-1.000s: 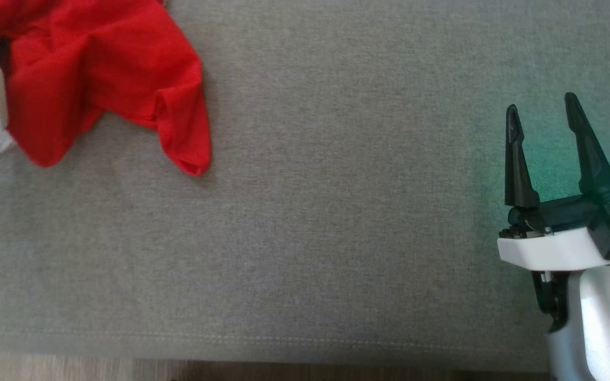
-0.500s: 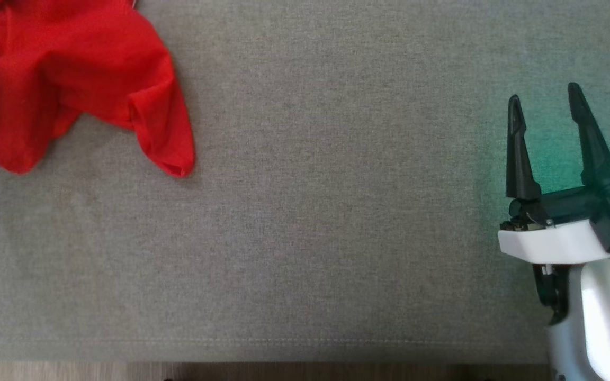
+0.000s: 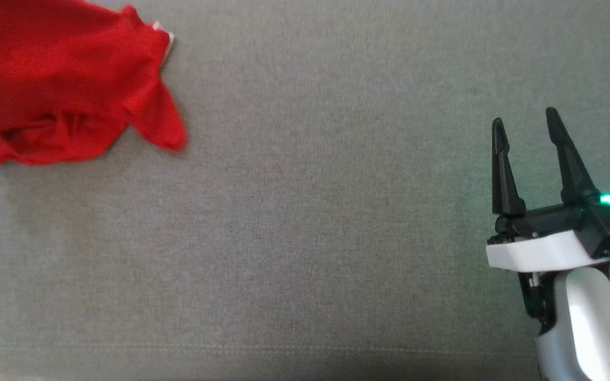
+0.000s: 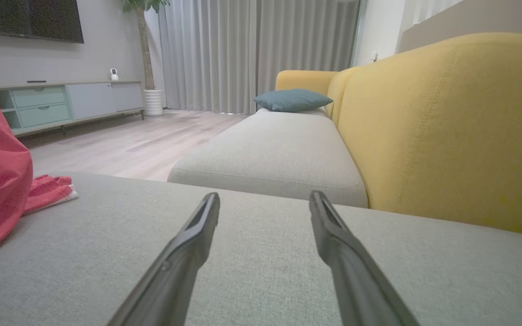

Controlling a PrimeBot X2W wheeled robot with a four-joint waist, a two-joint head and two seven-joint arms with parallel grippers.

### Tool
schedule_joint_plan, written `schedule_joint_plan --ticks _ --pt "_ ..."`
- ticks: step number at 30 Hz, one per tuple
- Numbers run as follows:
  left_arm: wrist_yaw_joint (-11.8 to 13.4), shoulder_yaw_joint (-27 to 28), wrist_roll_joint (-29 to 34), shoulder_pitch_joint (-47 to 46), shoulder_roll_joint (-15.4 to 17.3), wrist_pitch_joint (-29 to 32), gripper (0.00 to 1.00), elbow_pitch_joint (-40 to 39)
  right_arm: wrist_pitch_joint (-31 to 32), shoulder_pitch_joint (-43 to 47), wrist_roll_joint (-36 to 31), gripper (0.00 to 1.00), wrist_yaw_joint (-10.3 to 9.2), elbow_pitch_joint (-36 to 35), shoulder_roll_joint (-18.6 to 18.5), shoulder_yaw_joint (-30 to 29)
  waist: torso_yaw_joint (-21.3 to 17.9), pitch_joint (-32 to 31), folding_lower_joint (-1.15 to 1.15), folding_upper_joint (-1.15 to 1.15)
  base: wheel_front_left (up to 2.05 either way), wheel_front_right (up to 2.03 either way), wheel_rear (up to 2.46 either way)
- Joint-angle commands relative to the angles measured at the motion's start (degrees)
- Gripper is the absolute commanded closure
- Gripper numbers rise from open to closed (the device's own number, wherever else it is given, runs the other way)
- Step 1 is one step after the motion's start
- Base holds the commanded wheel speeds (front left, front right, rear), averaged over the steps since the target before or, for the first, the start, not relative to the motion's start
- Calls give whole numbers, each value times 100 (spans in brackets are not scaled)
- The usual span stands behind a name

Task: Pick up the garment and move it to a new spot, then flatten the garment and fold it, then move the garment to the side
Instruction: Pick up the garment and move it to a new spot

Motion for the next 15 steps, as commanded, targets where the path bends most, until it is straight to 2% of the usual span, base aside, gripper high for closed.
schedule_joint_plan --ticks 1,8,15 --pt "138 114 96 -466 407 -344 100 -283 -102 94 80 0 23 -104 -28 134 29 -396 0 0 0 0 0" --pt "340 -29 264 -544 300 -1033 100 -636 -143 205 245 0 23 62 -28 175 22 -881 0 0 0 0 0" --pt "205 -324 274 -370 -138 -1196 100 -1192 -163 246 313 0 23 137 -28 251 -149 -1200 0 0 0 0 0"
